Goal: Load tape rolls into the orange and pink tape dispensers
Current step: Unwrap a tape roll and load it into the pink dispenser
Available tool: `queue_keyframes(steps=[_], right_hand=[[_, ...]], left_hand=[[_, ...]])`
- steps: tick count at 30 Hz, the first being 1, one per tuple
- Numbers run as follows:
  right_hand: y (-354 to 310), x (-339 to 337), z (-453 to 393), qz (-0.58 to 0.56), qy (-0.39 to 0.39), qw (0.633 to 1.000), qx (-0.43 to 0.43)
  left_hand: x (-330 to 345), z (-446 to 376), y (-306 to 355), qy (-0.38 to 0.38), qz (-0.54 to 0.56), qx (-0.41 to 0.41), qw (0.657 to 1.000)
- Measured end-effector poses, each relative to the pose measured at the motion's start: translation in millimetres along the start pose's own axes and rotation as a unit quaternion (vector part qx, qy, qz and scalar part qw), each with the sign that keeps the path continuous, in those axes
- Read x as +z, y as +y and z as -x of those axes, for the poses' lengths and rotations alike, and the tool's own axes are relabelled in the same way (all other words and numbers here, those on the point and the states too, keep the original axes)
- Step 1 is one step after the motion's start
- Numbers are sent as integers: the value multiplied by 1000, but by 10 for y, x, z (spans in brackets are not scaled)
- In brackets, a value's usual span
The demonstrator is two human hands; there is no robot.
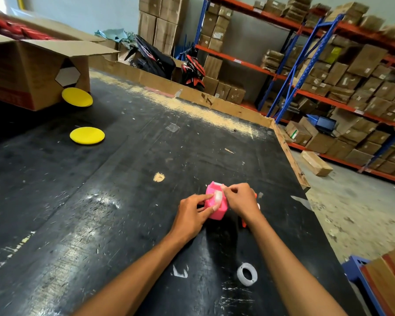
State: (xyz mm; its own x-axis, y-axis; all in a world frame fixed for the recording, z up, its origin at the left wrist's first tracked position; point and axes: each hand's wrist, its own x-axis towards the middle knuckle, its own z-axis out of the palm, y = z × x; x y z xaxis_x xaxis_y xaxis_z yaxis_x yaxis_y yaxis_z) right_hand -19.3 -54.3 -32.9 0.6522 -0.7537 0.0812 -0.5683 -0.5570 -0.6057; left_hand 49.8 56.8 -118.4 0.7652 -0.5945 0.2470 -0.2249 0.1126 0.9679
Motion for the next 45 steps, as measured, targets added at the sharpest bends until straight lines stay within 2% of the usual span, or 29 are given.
queue_keyframes(steps=[2, 7, 14, 20, 24, 31, 45], right_hand=[[-24, 21, -49, 16, -20, 999, 19], [-4, -22, -112, -82, -86, 992, 45], [47, -118, -114, -110, -119, 986, -35], [60, -144, -137, -105, -173, 978, -42], [76, -163, -169, -123, -147, 980, -56], [68, -162, -300, -83, -96, 985, -114], [83, -79, -723, -58, -111, 985, -116]], left_hand=[[-1, 4, 12, -3, 1, -3, 1000], [-3, 12, 47, 1, 4, -8, 1000], [-8, 31, 104, 3, 4, -6, 1000], [-15, 37, 131, 3, 5, -11, 1000], [-16, 39, 136, 5, -2, -15, 1000], [-9, 33, 131, 6, -8, -18, 1000], [-19, 26, 123, -5, -3, -26, 1000]])
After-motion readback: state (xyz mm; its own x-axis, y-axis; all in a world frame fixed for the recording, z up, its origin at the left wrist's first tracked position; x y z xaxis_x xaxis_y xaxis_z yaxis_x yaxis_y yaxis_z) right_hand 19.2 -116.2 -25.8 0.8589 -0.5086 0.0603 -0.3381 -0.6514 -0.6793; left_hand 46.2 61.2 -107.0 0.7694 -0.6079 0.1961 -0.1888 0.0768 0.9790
